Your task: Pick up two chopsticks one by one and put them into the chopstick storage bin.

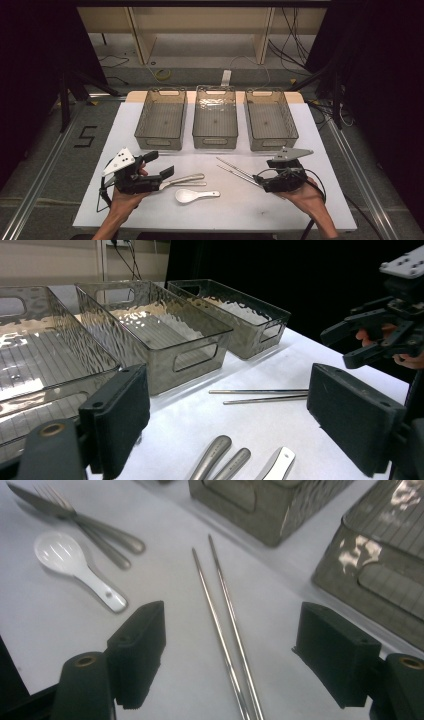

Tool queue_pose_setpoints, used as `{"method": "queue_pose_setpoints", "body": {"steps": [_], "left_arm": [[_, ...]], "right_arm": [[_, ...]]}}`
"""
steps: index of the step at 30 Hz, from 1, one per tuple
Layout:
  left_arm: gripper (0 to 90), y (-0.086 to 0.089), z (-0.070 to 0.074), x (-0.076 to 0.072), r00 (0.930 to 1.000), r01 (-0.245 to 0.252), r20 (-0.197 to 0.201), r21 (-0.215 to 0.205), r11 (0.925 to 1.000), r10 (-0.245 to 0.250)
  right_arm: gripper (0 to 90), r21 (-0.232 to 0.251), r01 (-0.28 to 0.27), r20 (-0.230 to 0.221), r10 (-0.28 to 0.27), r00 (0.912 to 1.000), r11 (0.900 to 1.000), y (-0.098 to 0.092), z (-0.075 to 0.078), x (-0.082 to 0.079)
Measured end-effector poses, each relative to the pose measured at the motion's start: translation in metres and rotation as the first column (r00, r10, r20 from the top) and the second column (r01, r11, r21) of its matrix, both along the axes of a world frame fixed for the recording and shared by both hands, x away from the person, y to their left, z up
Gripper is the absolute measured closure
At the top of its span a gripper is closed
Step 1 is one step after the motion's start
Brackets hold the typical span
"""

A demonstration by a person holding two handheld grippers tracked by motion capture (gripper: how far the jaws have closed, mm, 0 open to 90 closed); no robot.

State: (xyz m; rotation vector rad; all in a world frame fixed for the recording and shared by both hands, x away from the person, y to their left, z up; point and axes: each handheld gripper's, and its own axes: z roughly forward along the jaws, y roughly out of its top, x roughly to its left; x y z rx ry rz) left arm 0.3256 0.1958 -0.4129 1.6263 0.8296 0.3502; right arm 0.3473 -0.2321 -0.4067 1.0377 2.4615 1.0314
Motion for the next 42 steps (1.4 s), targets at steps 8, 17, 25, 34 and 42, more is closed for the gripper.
{"method": "queue_pose_setpoints", "body": {"steps": [8,17,25,34,42], "left_arm": [[16.8,0.0,0.001,-0.001,1.0,0.005,0.004,-0.001,1.0,-0.005],[16.8,0.0,0.001,-0.001,1.0,0.004,0.002,-0.005,1.0,-0.004],[16.8,0.001,0.001,-0.001,1.0,0.004,-0.001,-0.017,0.9998,-0.004],[16.8,0.0,0.002,-0.001,1.0,0.005,0.0,-0.016,0.9999,-0.005],[16.8,0.0,0.002,-0.002,1.0,0.006,0.007,-0.003,1.0,-0.006]], "right_arm": [[32.3,-0.096,-0.032,-0.066,0.026,0.9975,0.995,0.004,0.0,0.018],[37.1,-0.187,-0.055,-0.128,0.031,0.9913,0.981,0.009,-0.003,0.035],[46.5,-0.289,-0.077,-0.223,0.011,0.9747,0.954,0.013,-0.012,0.047],[55.6,-0.38,-0.108,-0.295,-0.01,0.9554,0.919,0.021,-0.031,0.055],[64.1,-0.381,-0.14,-0.349,-0.002,0.9372,0.914,0.024,-0.039,0.058]]}}
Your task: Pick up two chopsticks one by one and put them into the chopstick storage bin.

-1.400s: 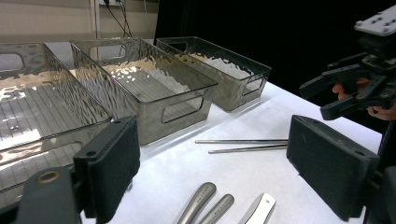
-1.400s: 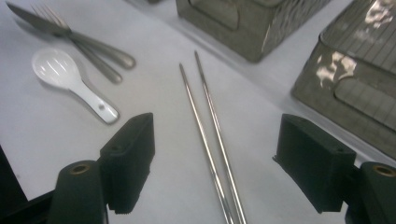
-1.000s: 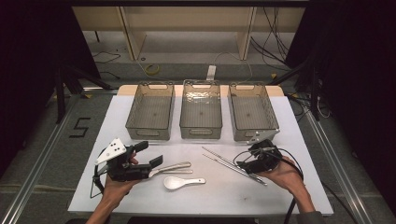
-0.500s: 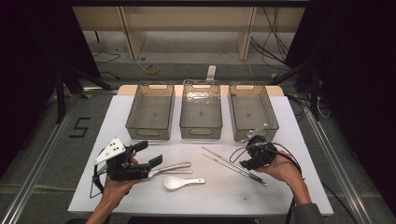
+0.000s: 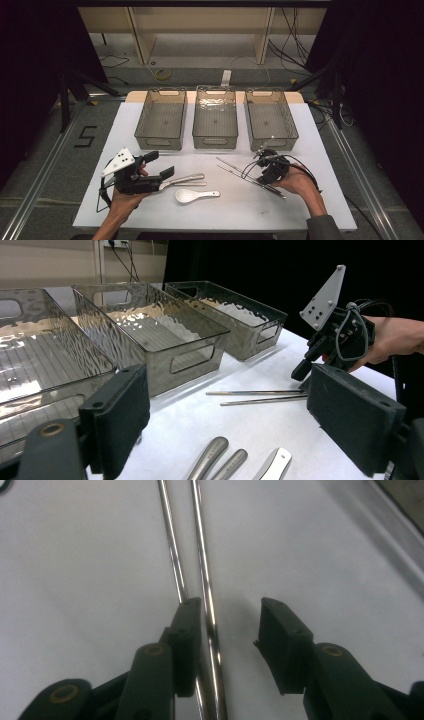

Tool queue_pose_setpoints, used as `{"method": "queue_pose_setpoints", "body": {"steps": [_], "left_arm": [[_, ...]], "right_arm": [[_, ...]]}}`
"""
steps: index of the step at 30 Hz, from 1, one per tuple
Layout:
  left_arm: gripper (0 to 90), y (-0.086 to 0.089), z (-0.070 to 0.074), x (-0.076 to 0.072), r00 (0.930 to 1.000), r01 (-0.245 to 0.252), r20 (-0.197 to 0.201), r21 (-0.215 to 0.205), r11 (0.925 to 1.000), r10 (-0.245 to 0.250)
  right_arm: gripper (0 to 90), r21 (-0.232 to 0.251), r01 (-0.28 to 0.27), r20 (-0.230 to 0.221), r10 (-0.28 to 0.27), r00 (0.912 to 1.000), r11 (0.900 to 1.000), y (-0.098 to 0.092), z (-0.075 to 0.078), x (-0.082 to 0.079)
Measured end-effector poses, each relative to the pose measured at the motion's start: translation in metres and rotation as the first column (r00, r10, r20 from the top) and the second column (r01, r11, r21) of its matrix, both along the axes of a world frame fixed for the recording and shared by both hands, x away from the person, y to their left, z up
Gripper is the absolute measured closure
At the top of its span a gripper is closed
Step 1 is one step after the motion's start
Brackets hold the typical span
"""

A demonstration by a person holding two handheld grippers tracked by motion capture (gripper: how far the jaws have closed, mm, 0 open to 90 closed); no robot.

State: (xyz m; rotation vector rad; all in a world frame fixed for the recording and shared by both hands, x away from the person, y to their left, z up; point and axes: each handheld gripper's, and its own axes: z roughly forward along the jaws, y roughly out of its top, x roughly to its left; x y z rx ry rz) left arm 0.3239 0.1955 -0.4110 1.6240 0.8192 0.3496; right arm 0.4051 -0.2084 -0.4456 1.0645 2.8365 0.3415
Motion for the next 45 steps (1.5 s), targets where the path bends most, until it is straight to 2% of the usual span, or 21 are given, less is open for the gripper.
{"method": "queue_pose_setpoints", "body": {"steps": [5,6,8,13,19,29,31,32,40,43,45], "left_arm": [[16.8,0.0,0.0,0.0,1.0,0.001,0.002,-0.003,1.0,-0.001],[16.8,0.0,0.0,0.0,1.0,0.002,0.004,-0.003,1.0,-0.002],[16.8,0.0,0.001,-0.001,1.0,0.002,0.005,-0.004,1.0,-0.002],[16.9,0.0,0.001,-0.001,0.9999,0.004,0.01,-0.001,1.0,-0.004],[16.9,-0.001,0.002,-0.001,0.9999,0.006,0.011,-0.001,1.0,-0.006],[17.1,-0.001,0.002,-0.001,0.9999,0.004,0.011,0.002,1.0,-0.004],[17.2,-0.001,0.002,-0.001,0.9999,0.006,0.012,0.002,1.0,-0.006],[17.2,-0.001,0.002,-0.001,0.9999,0.006,0.012,0.002,1.0,-0.006],[17.2,-0.002,0.002,0.0,0.9999,0.01,0.009,0.006,0.9999,-0.01],[17.2,-0.002,0.002,0.0,0.9999,0.011,0.008,0.005,0.9999,-0.011],[17.1,-0.002,0.002,0.001,0.9998,0.021,-0.002,0.009,0.9997,-0.021]], "right_arm": [[68.6,-0.009,-0.018,-0.018,0.018,0.9997,1.0,0.0,-0.002,0.001],[69.6,-0.019,-0.035,-0.019,0.035,0.9992,0.999,0.0,-0.003,0.002],[71.3,-0.022,-0.023,-0.028,0.023,0.9993,0.999,0.002,-0.005,0.001],[76.4,-0.058,-0.045,-0.035,0.043,0.9984,0.997,0.004,-0.008,0.003],[81.1,-0.049,-0.021,-0.042,0.019,0.9989,0.999,0.004,-0.009,0.004],[85.4,-0.059,-0.051,-0.053,0.048,0.9975,0.997,0.004,-0.008,0.007],[85.6,-0.062,-0.071,-0.034,0.069,0.9971,0.996,0.004,-0.008,0.006],[85.7,-0.069,-0.053,-0.031,0.051,0.9982,0.996,0.005,-0.007,0.005],[85.9,-0.029,-0.084,0.0,0.084,0.9964,0.996,0.002,0.005,0.002],[85.9,-0.024,-0.091,0.022,0.091,0.9956,0.996,0.003,0.011,0.0],[85.9,-0.006,-0.09,0.033,0.09,0.9954,0.996,0.005,0.021,-0.004]]}}
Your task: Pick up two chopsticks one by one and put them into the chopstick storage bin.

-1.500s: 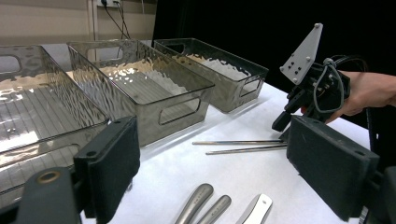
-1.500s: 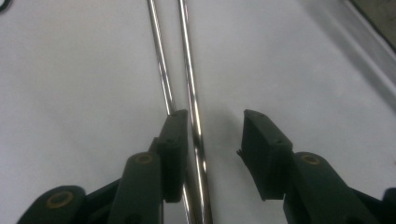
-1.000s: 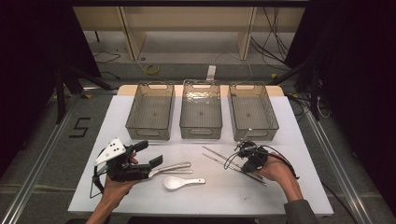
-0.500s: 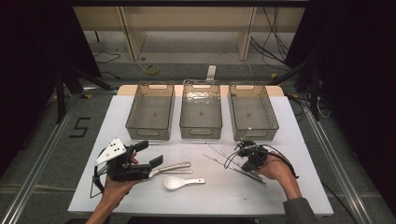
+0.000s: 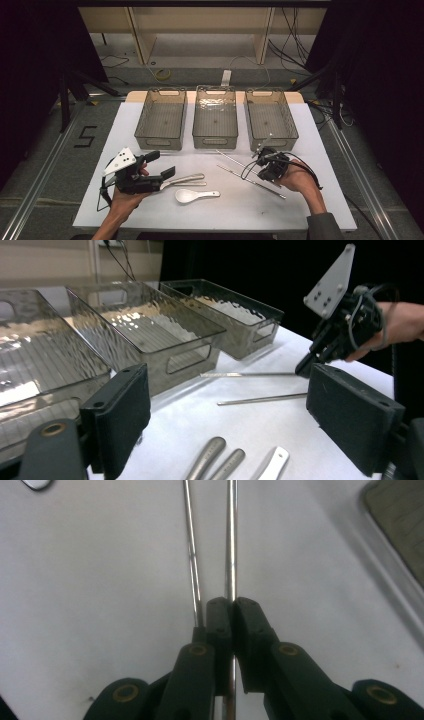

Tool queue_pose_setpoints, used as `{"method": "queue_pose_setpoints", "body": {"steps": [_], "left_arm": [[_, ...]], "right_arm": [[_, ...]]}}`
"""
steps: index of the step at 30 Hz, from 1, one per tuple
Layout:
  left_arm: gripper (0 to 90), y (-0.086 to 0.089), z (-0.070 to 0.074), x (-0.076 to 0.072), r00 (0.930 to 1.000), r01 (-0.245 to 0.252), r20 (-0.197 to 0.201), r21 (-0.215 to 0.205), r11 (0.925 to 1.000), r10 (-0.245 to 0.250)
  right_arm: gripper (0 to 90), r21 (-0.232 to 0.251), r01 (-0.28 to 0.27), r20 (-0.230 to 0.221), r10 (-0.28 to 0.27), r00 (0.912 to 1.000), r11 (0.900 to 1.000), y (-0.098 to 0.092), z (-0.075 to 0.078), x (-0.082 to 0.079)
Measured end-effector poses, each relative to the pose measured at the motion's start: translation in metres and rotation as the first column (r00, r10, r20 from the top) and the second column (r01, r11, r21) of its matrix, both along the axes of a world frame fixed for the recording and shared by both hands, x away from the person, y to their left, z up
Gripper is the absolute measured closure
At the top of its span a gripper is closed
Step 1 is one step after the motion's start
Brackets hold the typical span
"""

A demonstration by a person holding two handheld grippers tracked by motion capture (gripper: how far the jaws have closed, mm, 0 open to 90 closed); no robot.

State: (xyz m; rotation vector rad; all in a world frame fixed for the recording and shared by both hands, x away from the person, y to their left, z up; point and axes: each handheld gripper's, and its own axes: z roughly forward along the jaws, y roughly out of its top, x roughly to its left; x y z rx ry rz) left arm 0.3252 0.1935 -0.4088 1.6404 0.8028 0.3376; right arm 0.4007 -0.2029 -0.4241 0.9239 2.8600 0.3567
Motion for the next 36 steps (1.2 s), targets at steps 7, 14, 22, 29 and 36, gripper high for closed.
{"method": "queue_pose_setpoints", "body": {"steps": [7,14,22,29,36], "left_arm": [[17.0,-0.009,0.0,0.007,0.9933,0.099,-0.064,0.045,0.9941,-0.096],[16.9,-0.036,0.002,0.02,0.9759,0.208,-0.103,0.178,0.9617,-0.192],[18.4,-0.081,0.001,0.039,0.9267,0.375,-0.159,0.355,0.8562,-0.34],[20.5,-0.103,-0.004,0.039,0.9065,0.421,-0.181,0.465,0.7788,-0.381],[30.0,-0.115,-0.008,0.032,0.8836,0.457,-0.191,0.546,0.7015,-0.427]], "right_arm": [[85.9,0.022,-0.07,0.041,0.069,0.9968,0.997,0.013,0.024,-0.015],[85.9,0.024,-0.151,0.066,0.149,0.9866,0.988,0.031,0.035,-0.029],[85.9,0.021,-0.248,0.066,0.247,0.9668,0.968,0.053,0.043,-0.046],[85.9,0.01,-0.282,0.073,0.28,0.9571,0.959,0.061,0.046,-0.054],[85.8,0.009,-0.314,0.092,0.312,0.9455,0.949,0.066,0.052,-0.061]]}}
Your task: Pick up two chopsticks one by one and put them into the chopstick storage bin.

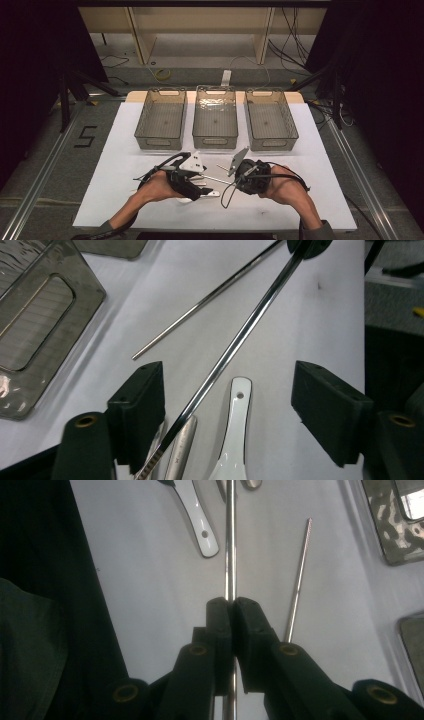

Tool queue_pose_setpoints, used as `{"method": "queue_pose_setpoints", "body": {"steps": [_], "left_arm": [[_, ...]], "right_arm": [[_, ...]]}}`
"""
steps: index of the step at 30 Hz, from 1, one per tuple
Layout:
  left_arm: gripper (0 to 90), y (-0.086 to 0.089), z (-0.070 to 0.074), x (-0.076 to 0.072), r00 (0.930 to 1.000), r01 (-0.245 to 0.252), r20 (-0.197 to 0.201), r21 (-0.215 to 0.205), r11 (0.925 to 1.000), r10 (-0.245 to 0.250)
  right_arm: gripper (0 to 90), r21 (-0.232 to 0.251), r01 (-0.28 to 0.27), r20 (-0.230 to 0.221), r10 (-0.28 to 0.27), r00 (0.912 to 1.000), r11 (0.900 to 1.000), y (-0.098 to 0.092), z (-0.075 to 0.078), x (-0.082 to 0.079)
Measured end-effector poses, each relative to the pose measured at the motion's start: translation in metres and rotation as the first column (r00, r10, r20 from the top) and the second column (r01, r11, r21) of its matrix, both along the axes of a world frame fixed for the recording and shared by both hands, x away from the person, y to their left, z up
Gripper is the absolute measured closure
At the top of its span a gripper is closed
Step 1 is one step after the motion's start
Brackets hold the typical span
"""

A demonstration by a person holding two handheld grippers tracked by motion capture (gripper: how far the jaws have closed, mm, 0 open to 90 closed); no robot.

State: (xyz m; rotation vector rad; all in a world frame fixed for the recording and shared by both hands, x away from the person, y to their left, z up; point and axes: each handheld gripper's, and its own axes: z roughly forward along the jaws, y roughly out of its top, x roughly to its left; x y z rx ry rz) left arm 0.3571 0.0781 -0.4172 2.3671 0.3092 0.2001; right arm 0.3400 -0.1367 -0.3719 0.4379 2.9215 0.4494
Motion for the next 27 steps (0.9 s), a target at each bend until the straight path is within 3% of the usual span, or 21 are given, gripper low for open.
{"method": "queue_pose_setpoints", "body": {"steps": [2,13,23,27], "left_arm": [[32.7,-0.0023,-0.0019,-0.0008,0.9998,0.017,0.015,0.023,0.9996,-0.017],[51.5,-0.0093,-0.0051,-0.0036,0.9975,0.067,0.017,0.08,0.9945,-0.069],[69.9,-0.0097,-0.006,-0.0055,0.9936,0.102,0.038,0.101,0.9896,-0.107],[75.7,-0.0078,-0.0034,-0.0053,0.9923,0.119,0.024,0.094,0.9884,-0.122]], "right_arm": [[85.9,-0.006,-0.008,-0.002,0.008,1.0,1.0,0.001,0.0007,-0.0013],[85.8,-0.007,-0.054,-0.012,0.053,0.9985,0.999,0.0047,-0.0026,-0.003],[85.8,-0.017,-0.093,-0.018,0.092,0.9956,0.996,0.0052,-0.0031,-0.0043],[85.6,-0.02,-0.105,-0.021,0.104,0.9943,0.994,0.0052,-0.0045,-0.0041]]}}
